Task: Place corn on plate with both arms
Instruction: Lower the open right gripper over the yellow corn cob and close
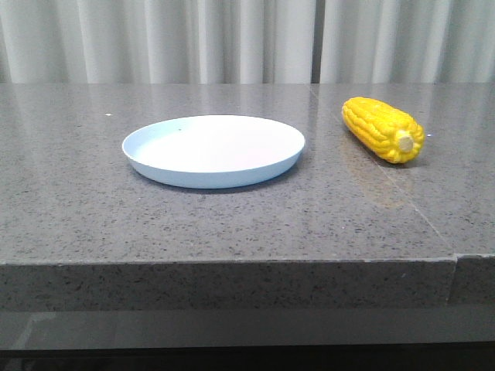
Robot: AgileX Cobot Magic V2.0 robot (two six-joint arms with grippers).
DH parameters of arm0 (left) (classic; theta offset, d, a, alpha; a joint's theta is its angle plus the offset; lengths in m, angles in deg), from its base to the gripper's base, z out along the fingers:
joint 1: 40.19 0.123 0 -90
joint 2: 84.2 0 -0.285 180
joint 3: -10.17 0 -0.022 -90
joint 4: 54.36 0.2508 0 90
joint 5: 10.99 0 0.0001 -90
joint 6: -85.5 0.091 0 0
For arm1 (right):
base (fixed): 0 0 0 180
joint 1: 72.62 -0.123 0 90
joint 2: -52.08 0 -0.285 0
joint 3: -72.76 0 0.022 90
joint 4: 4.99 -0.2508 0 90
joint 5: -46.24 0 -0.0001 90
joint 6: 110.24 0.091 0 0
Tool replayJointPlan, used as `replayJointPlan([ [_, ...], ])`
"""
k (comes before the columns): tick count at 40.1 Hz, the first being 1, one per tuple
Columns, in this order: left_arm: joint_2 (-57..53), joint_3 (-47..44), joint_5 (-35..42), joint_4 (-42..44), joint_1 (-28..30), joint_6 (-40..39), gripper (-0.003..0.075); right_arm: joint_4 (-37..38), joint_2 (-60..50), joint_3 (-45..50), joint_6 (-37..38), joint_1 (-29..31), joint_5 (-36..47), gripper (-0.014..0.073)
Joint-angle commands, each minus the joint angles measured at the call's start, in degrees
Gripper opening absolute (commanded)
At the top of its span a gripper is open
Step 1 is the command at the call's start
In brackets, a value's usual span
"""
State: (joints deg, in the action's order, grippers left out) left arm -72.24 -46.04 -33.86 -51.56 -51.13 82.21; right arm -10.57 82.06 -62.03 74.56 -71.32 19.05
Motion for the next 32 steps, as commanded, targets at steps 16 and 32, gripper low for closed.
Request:
replayJointPlan([
  [16,0.6,1.5,5.1,-0.1,0.3,0.1,-0.0020,-3.5,38.9,-19.9,-0.5,-3.1,1.5,0.0612],
  [32,0.6,1.5,5.1,-0.1,0.3,0.1,-0.0020,-9.0,67.1,-43.4,-0.5,-13.1,-9.6,0.0612],
])
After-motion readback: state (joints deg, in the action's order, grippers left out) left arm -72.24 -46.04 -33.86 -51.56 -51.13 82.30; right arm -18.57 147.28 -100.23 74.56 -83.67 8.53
